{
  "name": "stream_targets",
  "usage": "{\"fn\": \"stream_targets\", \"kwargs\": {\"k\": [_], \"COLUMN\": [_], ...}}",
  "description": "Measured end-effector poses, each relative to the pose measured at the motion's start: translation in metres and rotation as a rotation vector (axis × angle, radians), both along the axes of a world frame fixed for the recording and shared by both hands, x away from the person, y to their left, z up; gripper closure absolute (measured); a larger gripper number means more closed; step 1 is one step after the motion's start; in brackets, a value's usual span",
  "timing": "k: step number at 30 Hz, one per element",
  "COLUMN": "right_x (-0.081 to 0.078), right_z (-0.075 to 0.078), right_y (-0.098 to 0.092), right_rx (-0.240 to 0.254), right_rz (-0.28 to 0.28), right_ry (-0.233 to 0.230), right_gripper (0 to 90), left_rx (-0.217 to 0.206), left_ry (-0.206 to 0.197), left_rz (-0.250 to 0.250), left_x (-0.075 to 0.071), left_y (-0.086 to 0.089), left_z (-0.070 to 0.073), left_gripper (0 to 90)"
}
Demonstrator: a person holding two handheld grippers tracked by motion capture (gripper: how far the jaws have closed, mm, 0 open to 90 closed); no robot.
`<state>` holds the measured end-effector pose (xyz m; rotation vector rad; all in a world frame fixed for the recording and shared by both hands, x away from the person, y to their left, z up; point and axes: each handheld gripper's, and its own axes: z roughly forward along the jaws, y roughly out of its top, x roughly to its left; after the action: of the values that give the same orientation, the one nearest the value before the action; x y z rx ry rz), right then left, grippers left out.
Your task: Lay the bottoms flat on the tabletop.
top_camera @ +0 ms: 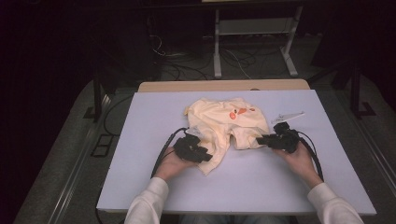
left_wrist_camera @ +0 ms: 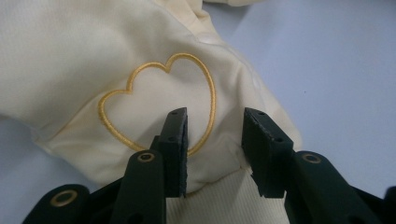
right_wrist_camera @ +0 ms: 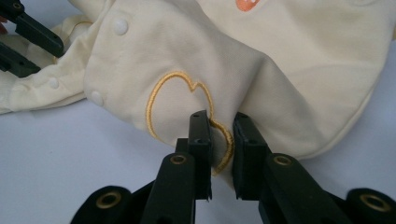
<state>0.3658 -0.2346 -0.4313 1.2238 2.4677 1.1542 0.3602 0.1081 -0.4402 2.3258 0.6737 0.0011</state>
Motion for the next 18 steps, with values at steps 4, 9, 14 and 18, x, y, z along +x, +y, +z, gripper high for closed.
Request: {"fn": "stream_targets", "kwargs": {"k": [4,9,14,18], "right_x": [0.000,-0.001,-0.001,-0.001], "right_z": [0.001,0.001,0.003,0.006], "right_y": [0.000,0.000,-0.001,-0.001], "right_rx": [-0.001,-0.001,0.009,0.015], "right_rz": [0.001,0.001,0.000,-0.001], "right_ry": [-0.004,-0.007,-0.013,-0.017], "right_gripper": [78.6,78.6,78.6,78.6], "left_rx": [0.036,0.047,0.049,0.047], "left_ry": [-0.043,-0.026,-0.013,-0.009], "left_rz": [0.004,0.007,0.016,0.022], "left_x": [-0.003,-0.003,-0.006,-0.014], "left_y": [-0.004,-0.006,0.002,0.011], "left_z": [0.000,0.003,0.007,0.008], "left_gripper": [78.5,87.8,88.0,87.9]}}
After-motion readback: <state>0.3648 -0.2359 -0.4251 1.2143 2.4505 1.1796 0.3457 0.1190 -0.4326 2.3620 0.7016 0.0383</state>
